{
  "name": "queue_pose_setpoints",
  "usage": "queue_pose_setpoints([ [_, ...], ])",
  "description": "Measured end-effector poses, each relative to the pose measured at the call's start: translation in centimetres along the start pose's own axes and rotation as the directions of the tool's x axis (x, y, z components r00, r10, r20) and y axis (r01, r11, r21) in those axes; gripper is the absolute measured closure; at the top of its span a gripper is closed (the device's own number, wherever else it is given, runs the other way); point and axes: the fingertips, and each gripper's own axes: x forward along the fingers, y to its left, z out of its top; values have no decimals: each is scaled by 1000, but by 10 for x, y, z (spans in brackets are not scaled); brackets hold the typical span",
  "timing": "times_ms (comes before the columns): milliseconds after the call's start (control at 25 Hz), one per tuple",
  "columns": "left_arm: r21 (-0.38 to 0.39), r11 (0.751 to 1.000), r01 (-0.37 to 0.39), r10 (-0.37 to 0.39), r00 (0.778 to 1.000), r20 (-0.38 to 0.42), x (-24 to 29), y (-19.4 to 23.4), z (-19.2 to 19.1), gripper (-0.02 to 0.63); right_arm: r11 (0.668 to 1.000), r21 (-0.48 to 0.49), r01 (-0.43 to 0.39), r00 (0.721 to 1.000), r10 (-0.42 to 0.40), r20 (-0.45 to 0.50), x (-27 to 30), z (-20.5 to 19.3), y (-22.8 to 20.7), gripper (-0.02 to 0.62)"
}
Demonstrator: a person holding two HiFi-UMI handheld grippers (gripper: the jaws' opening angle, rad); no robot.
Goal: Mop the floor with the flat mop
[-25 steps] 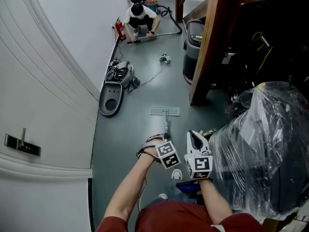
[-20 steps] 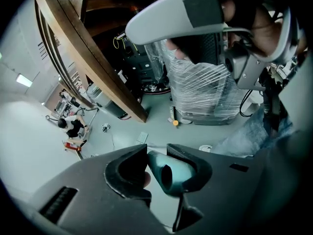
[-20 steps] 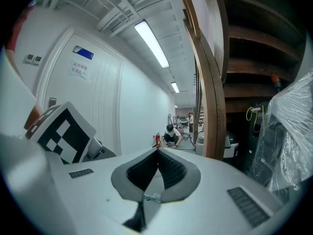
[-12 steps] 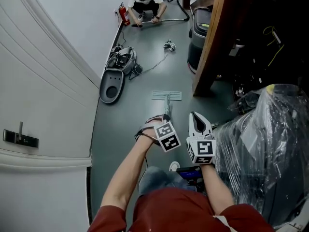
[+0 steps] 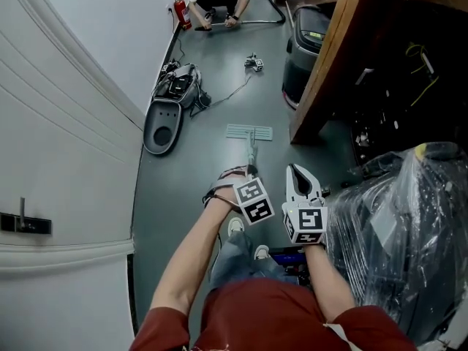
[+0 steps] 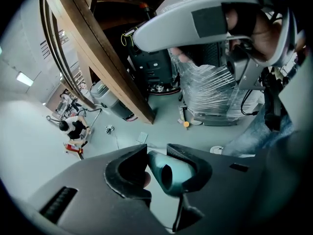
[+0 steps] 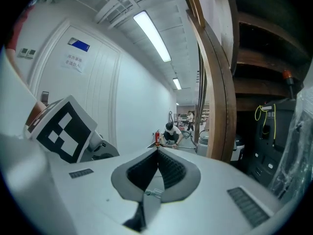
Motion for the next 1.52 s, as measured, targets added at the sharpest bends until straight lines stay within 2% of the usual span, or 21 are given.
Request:
queue_pose_setpoints([
  [320, -10, 1000, 1, -1, 1000, 17, 7, 40, -17, 471, 1000, -2, -16, 1000, 15, -7, 47, 8, 21, 577],
  [640, 15, 1000, 2, -2, 1000, 8, 11, 42, -17, 471, 1000, 8, -1, 1000, 1, -17, 49, 4, 19, 577],
  [960, 54, 999, -8, 10, 999, -31, 14, 19, -15, 471, 1000, 15, 14, 1000, -14, -8, 25, 2, 7, 577],
  [1240, 41, 999, -12, 13, 999, -46, 4, -12, -5, 472, 1000, 16, 12, 1000, -12, 12, -12, 1, -4, 577],
  [1520, 31, 999, -17, 19, 997, -73, -12, -60, 1, 472, 1000, 20, -6, 999, 5, 37, -60, -1, -7, 577],
])
